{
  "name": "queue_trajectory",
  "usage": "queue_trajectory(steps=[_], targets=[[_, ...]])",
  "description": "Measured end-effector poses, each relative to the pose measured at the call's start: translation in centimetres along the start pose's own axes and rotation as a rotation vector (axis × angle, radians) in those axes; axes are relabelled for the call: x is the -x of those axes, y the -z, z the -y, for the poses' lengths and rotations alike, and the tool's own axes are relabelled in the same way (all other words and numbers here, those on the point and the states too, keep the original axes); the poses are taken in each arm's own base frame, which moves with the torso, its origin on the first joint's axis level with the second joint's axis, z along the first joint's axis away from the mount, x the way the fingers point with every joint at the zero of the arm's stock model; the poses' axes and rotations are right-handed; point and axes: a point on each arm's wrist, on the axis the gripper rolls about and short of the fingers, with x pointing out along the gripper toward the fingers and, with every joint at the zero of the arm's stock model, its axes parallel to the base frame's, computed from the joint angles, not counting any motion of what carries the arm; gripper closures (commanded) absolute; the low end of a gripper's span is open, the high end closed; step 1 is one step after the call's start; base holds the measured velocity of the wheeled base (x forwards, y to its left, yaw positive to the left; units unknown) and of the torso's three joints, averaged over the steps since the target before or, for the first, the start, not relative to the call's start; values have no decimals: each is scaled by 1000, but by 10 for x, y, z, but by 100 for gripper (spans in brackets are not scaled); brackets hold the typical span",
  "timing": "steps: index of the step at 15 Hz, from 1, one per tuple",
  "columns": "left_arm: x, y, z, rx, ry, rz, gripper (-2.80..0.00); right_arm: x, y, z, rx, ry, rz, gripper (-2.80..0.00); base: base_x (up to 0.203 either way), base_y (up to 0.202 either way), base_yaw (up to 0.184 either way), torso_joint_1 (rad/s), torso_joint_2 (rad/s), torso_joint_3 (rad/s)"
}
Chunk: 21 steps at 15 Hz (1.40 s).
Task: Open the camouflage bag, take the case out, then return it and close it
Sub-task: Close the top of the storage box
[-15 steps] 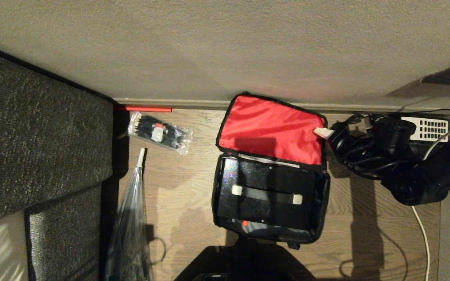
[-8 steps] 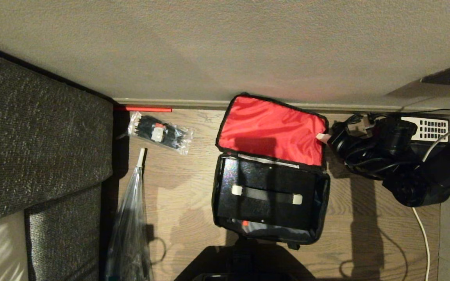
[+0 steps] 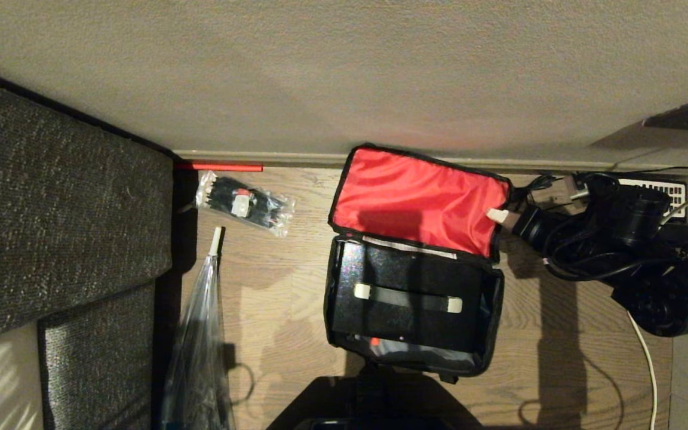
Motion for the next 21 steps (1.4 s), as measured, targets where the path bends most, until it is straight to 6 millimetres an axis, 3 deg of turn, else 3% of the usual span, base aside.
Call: queue_trajectory(steps=[12, 21], targets=[[0, 0, 0, 0, 0, 0, 0, 29, 35, 0, 432, -201, -117, 0, 0, 0, 0, 0, 0, 0], [0, 0, 0, 1, -1, 0, 0, 53, 40, -12, 457, -303, -167, 0, 0, 0, 0, 0, 0, 0]])
